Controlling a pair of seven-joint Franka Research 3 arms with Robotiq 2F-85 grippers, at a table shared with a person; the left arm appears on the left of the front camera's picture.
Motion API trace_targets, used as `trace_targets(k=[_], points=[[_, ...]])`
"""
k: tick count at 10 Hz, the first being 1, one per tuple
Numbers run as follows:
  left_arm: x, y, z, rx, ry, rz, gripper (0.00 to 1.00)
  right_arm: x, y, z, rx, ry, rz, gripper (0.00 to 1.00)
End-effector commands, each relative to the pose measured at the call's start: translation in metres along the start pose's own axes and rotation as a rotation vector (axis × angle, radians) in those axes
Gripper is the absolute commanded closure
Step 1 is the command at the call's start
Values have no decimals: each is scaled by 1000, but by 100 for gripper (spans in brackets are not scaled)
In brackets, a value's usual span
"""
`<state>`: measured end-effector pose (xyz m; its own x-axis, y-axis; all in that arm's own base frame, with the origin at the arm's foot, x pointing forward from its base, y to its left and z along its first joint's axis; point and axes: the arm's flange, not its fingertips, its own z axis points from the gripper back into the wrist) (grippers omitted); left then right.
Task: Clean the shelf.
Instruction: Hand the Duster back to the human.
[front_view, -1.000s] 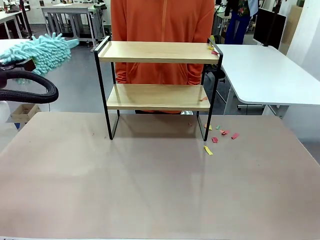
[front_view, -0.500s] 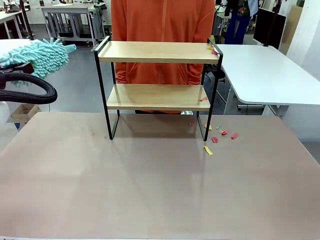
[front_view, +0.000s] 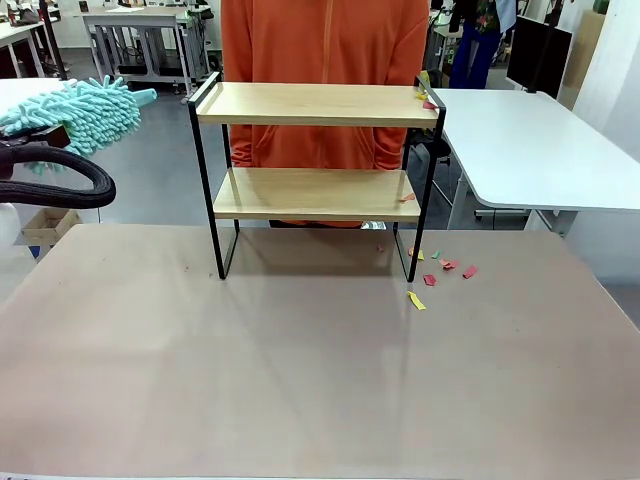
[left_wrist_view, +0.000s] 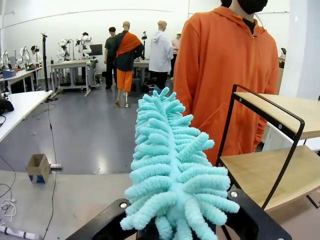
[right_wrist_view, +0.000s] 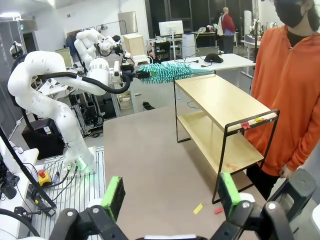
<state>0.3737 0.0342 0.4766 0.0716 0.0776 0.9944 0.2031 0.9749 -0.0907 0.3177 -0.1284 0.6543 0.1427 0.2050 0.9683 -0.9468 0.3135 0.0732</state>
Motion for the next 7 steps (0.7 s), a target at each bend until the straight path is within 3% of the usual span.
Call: trace_targets(k=[1, 7], points=[[1, 0, -1, -7, -12, 2, 83, 4, -1, 1, 3, -20, 14, 0], [1, 0, -1, -7, -12, 2, 83, 4, -1, 1, 3, -20, 14, 0]])
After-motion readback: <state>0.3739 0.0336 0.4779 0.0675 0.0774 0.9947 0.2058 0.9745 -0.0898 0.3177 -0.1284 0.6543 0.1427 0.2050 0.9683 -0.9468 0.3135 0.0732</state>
